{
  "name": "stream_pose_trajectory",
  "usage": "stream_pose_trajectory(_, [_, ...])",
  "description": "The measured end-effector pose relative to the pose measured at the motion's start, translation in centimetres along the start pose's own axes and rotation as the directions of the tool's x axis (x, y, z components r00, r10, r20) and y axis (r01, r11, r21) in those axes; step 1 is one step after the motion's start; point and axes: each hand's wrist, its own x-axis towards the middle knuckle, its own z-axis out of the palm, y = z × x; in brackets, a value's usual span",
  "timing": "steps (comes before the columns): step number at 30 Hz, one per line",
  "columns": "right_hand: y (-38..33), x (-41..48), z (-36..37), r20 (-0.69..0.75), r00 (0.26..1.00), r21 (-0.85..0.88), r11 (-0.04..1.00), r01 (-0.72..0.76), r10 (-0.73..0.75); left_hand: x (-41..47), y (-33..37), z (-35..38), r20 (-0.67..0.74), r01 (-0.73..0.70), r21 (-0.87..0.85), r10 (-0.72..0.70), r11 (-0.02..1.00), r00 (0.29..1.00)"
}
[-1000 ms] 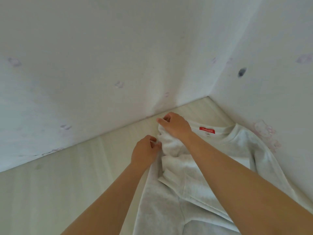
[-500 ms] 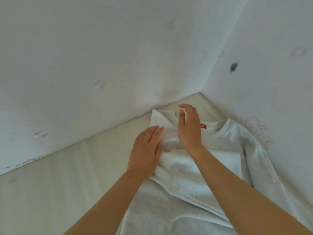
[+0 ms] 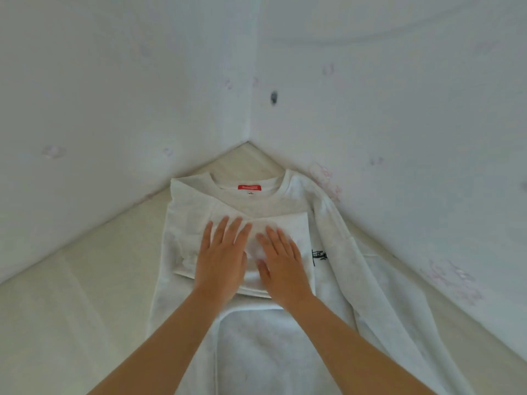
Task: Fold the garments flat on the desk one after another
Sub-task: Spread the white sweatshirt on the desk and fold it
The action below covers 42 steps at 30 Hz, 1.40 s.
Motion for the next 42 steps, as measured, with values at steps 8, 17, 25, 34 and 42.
stream_pose_trajectory(8, [7.7, -12.9, -3.3, -0.247, 0.91, 0.02, 0.941, -0.339, 0.333, -8.6, 7.3, 2.8, 0.265, -0.077, -0.024, 0.081, 0.997, 0.961])
stream_pose_trajectory(17, [13.8, -24.4, -4.8, 0.05, 0.796, 0.128, 0.787, -0.604, 0.603, -14.0, 13.1, 0.7, 0.348, -0.089, -0.117, 0.125, 0.989, 0.929])
stream_pose_trajectory(25, [16.3, -32.8, -7.2, 0.287, 0.726, 0.066, 0.743, -0.666, 0.625, -19.1, 17.4, -0.7, 0.555, -0.085, -0.243, 0.21, 0.966, 0.805])
stream_pose_trajectory(34, [11.0, -30.1, -16.2, 0.34, 0.788, 0.743, 0.367, -0.56, 0.514, -17.7, 19.3, -6.6, 0.68, 0.326, -0.597, 0.248, 0.733, 0.69])
stream_pose_trajectory(42, [-1.2, -21.2, -22.5, 0.294, 0.929, 0.95, 0.039, -0.31, 0.224, -16.2, 15.4, -16.2, 0.692, 0.719, -0.692, 0.346, 0.068, 0.633])
